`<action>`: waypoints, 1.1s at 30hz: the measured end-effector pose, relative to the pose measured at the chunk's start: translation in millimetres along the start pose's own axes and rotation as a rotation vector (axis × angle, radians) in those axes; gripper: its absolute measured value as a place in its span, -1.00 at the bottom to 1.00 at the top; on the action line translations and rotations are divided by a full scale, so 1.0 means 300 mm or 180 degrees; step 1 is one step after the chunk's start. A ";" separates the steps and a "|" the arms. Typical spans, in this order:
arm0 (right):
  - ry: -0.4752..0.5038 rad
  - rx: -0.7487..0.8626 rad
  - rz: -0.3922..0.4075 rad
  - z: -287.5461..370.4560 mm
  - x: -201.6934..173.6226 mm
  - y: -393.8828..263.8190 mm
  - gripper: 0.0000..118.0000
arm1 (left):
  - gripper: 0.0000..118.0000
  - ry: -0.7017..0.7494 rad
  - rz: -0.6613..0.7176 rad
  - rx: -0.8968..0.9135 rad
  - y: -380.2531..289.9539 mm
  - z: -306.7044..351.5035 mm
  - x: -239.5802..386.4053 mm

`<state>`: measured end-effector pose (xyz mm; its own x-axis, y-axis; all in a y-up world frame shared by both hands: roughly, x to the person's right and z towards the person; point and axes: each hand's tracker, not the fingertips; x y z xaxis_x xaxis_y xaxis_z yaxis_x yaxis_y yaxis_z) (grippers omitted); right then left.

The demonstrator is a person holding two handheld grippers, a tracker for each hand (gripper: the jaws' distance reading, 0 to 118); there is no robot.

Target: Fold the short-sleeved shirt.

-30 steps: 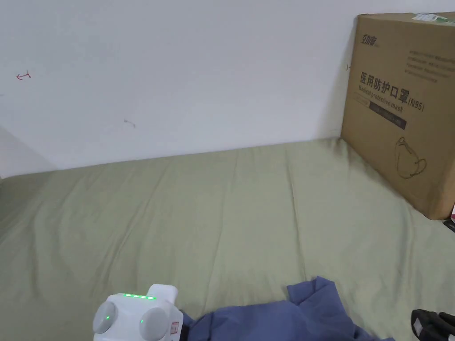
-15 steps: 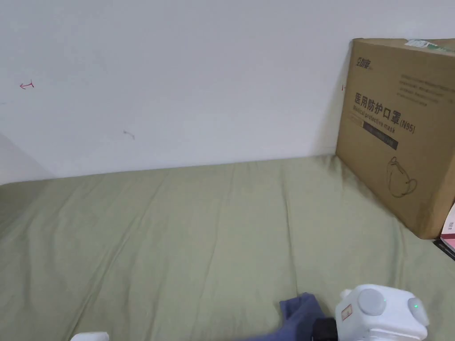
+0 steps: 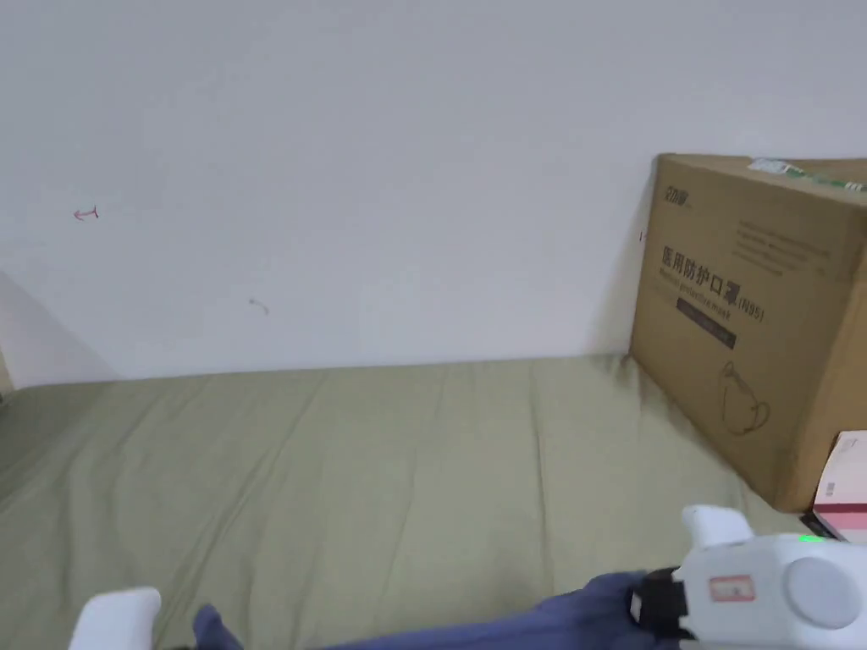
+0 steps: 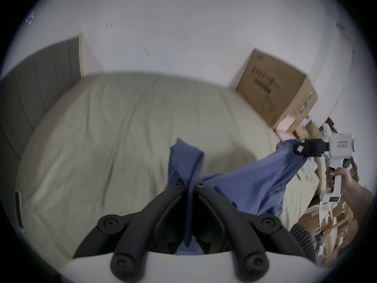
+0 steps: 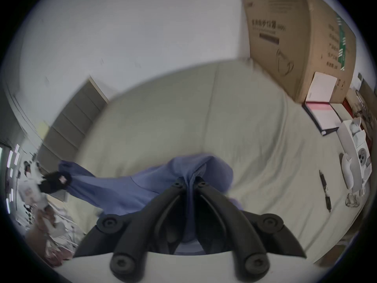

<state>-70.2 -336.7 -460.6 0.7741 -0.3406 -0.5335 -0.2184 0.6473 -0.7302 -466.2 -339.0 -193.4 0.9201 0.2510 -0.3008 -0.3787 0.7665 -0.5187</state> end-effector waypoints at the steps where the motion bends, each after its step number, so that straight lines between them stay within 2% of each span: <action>1: 0.0070 0.0160 0.0005 0.068 -0.014 0.038 -0.94 | -0.96 -0.0065 -0.0037 0.0154 0.047 0.043 0.014; 3: 0.0010 0.0464 0.0129 0.200 -0.059 0.122 -0.94 | -0.96 -0.0264 -0.0115 0.0353 0.155 0.125 0.042; 6: 0.0177 0.0781 0.0146 0.359 -0.128 0.260 -0.94 | -0.96 -0.0251 -0.0115 0.0572 0.322 0.204 0.081; 13: -0.0114 0.1256 0.0624 0.519 -0.323 0.580 -0.94 | -0.96 -0.0093 -0.0224 0.0931 0.701 0.281 0.155; 17: -0.0388 0.1431 0.0806 0.515 -0.426 0.766 -0.94 | -0.96 0.0046 -0.0235 0.1175 0.883 0.285 0.180; 25: -0.0703 0.1906 0.1123 0.465 -0.575 1.046 -0.94 | -0.96 0.0290 -0.0048 0.1506 1.146 0.221 0.197; 28: -0.0951 0.1993 0.1289 0.408 -0.605 1.083 -0.94 | -0.96 0.0311 0.0069 0.1342 1.194 0.154 0.171; 30: -0.1006 0.1951 0.1412 0.351 -0.616 1.079 -0.94 | -0.96 0.0380 0.0054 0.1266 1.186 0.104 0.162; 33: -0.1063 0.1859 0.1384 0.214 -0.580 1.000 -0.94 | -0.96 0.0416 0.0117 0.1158 1.101 0.007 0.127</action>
<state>-232.3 -39.5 -559.4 0.8483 0.1866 -0.4956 -0.2667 0.9590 -0.0955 -555.9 -75.1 -374.4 0.8772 0.2227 -0.4254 -0.3292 0.9239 -0.1951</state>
